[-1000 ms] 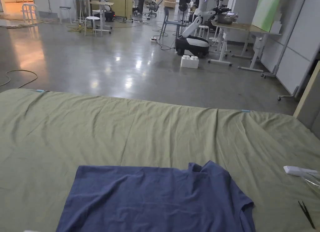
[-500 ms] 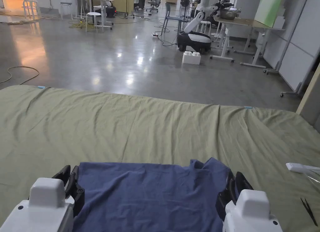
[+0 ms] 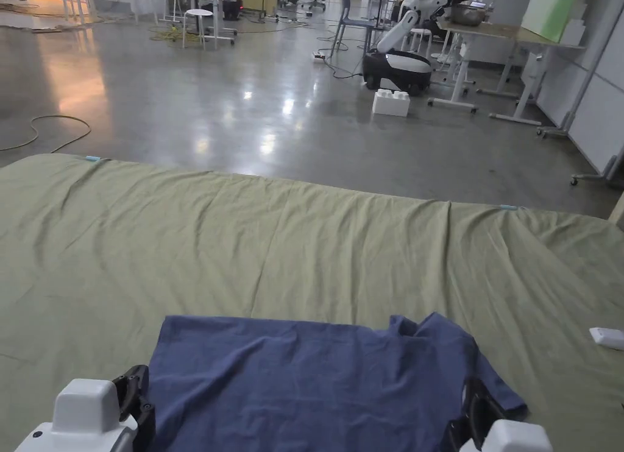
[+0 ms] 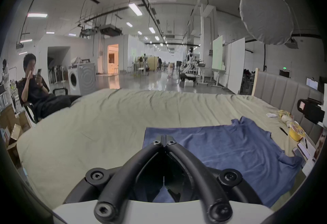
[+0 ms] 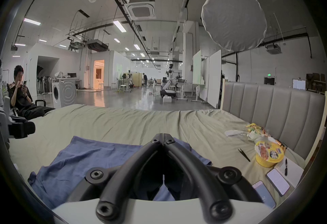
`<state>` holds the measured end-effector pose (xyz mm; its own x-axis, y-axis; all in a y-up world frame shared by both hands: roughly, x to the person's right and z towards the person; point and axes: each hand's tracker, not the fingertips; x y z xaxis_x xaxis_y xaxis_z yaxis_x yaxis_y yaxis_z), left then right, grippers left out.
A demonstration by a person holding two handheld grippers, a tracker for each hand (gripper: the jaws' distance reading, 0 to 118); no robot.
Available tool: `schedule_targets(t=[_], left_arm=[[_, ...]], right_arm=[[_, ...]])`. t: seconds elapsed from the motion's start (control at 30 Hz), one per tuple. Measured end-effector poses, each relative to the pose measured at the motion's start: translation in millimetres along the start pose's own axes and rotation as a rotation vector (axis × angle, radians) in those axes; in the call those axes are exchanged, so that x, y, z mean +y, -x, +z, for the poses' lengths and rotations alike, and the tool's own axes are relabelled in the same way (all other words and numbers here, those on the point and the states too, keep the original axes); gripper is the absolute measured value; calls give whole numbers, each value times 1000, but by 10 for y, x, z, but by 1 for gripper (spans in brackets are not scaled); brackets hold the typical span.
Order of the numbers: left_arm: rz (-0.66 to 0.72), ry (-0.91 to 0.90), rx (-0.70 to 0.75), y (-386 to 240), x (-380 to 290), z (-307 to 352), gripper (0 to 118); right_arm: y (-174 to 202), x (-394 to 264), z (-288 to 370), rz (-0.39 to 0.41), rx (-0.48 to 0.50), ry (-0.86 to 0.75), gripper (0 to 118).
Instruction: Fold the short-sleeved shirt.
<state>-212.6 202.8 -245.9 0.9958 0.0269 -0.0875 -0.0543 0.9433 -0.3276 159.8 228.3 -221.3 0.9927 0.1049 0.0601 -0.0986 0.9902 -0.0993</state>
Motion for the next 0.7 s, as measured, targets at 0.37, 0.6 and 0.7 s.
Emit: schedule_targets(t=[0.37, 0.6, 0.7], left_arm=[[-17, 307, -31, 386, 320, -2013, 0], [-21, 523, -20, 309, 493, -2759, 46], [-18, 578, -20, 290, 426, -3000, 72]], right_arm=[[-79, -309, -427, 27, 3, 145, 0], [-185, -540, -629, 44, -18, 231, 0], [-236, -659, -681, 2, -12, 308, 0]])
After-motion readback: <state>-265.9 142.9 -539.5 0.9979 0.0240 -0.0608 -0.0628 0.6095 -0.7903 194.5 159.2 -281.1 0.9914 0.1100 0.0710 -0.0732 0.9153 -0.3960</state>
